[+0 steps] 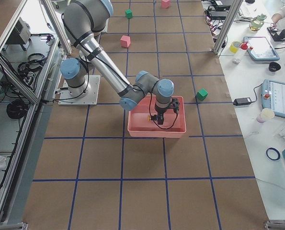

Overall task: Align button upright
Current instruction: 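Lower the right gripper into the bin and grasp the button switch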

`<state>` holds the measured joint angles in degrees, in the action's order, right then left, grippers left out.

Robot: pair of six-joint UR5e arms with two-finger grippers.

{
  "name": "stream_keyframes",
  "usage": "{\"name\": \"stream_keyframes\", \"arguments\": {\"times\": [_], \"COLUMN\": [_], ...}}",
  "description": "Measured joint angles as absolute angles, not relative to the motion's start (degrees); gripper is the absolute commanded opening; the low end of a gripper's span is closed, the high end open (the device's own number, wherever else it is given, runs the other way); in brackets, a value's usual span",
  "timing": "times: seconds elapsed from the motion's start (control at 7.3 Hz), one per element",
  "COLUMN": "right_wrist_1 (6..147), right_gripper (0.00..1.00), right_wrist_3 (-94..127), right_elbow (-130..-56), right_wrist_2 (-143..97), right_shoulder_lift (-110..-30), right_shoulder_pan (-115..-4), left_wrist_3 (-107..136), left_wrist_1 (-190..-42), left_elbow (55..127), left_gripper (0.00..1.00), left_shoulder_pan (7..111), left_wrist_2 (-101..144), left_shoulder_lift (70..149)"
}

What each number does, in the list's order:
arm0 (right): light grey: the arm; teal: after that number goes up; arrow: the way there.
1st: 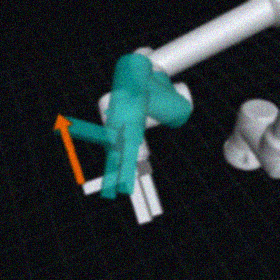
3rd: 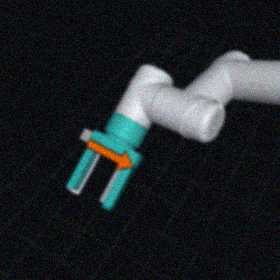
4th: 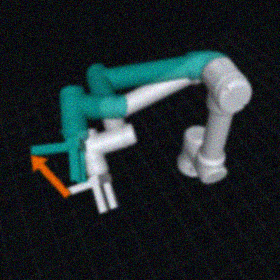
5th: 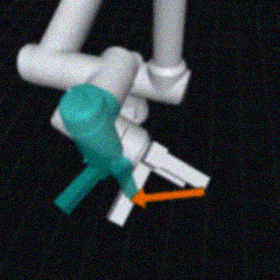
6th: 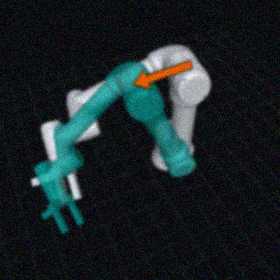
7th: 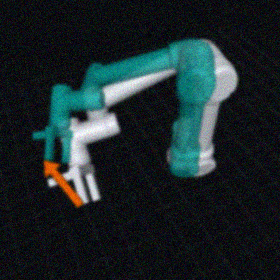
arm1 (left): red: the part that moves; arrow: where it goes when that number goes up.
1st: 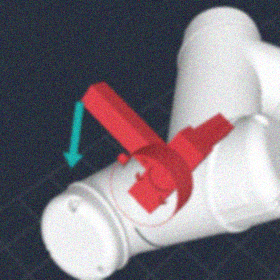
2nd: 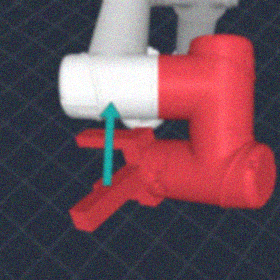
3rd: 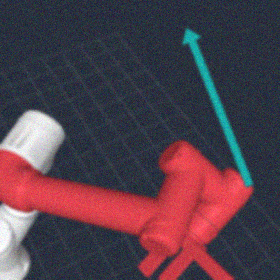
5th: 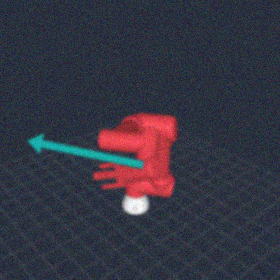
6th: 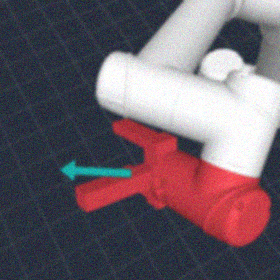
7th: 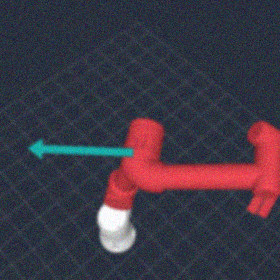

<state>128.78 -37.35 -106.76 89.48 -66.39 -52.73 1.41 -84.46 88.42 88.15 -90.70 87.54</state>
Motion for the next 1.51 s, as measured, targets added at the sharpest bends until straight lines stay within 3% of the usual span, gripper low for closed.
{"name": "stream_keyframes", "arguments": {"times": [0.41,0.55,1.1,1.37,1.51], "right_wrist_1": [128.8,128.8,128.8,128.5,128.1], "right_gripper": [0.99,0.95,0.27,0.03,0.01], "right_wrist_3": [-37.4,-37.4,-37.4,-37.4,-37.4], "right_elbow": [-107.7,-107.7,-107.8,-107.7,-107.5], "right_wrist_2": [89.6,89.5,90.1,91.2,91.3], "right_shoulder_lift": [-66.4,-66.4,-66.4,-66.6,-66.8], "right_shoulder_pan": [-52.7,-52.7,-52.7,-52.7,-52.7], "left_wrist_3": [1.4,1.4,1.4,1.4,1.4], "left_wrist_1": [-84.5,-84.5,-84.5,-84.5,-84.5], "left_elbow": [88.4,88.4,88.4,88.4,88.4], "left_gripper": [1.00,1.00,1.00,1.00,1.00], "left_shoulder_pan": [88.1,88.1,87.9,87.8,87.9], "left_wrist_2": [-90.7,-90.7,-90.6,-90.7,-90.7], "left_shoulder_lift": [87.5,87.5,87.5,87.5,87.5]}}
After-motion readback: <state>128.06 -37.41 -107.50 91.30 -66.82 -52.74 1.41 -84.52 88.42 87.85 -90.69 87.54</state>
